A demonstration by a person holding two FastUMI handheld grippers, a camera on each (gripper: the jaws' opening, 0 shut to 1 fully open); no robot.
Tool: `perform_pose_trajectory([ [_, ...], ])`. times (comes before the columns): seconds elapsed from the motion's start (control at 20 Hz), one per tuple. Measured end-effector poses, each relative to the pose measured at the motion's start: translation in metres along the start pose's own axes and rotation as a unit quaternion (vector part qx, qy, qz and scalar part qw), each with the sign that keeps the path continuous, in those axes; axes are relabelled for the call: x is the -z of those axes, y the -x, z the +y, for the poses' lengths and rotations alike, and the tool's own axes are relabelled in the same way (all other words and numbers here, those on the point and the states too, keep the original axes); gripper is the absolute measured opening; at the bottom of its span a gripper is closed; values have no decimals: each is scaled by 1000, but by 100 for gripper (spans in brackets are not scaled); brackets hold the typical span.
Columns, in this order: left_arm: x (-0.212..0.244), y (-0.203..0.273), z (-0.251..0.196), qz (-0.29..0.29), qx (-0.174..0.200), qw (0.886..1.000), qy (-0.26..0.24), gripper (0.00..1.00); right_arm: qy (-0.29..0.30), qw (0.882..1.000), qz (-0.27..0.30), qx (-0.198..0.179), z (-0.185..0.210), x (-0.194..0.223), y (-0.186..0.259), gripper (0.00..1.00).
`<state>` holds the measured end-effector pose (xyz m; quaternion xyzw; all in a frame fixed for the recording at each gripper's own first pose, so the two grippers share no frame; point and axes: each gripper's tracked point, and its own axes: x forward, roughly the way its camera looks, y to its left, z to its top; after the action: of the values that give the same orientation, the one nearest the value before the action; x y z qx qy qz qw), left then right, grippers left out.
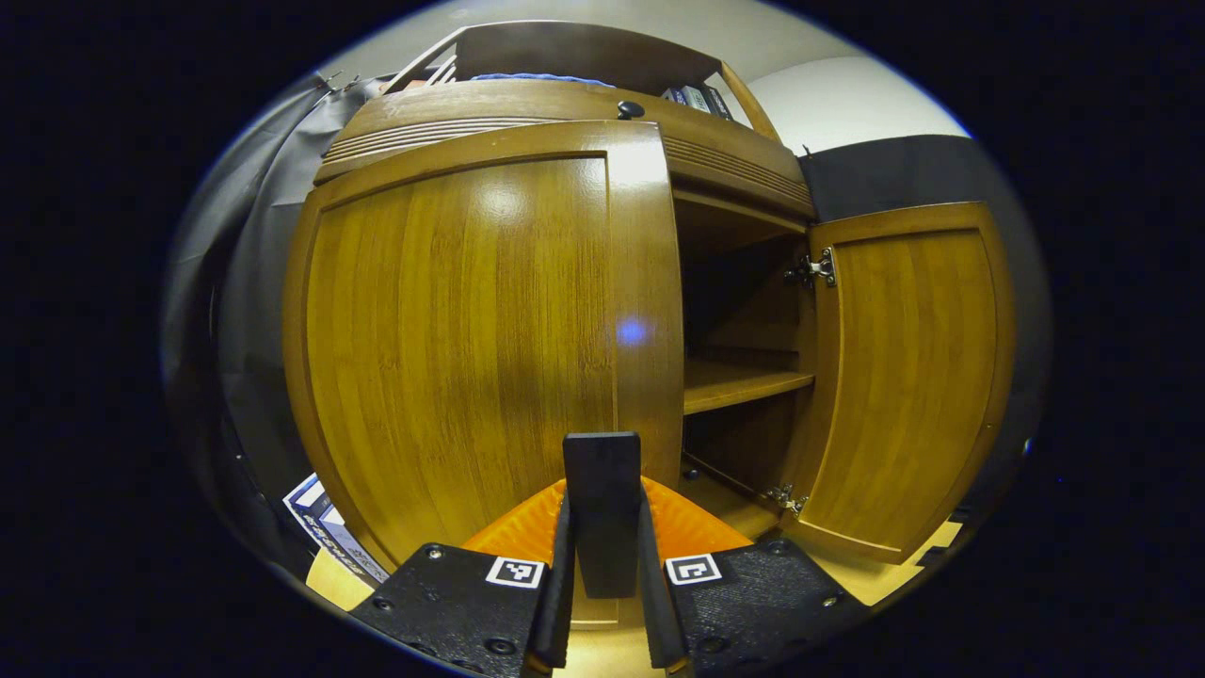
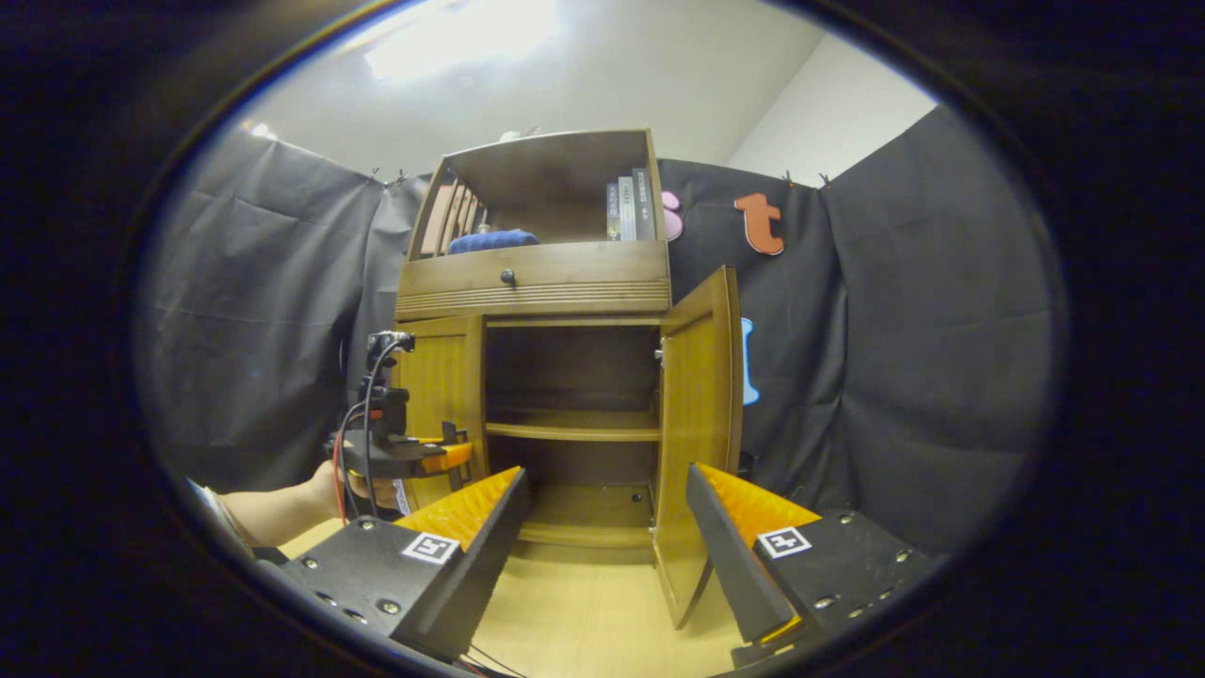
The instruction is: Open the right door of the double-door shoe cabinet with the right hand, and open the left door with the left hand.
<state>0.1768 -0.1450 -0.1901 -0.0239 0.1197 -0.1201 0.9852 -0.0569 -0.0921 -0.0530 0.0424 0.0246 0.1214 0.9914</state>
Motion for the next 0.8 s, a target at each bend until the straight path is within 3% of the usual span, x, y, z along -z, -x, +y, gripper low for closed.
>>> perform_pose_trajectory([
  [0.5,0,56,10,-18,-14,1000,19,33,-1,1000,-1,-3,18,11,-14,99],
  [0.55,1,65,12,-14,-18,1000,19,34,2,1000,0,-5,21,12,-16,96],
  [0.8,3,98,28,-16,-25,999,12,34,4,1000,6,-15,33,18,-24,99],
])
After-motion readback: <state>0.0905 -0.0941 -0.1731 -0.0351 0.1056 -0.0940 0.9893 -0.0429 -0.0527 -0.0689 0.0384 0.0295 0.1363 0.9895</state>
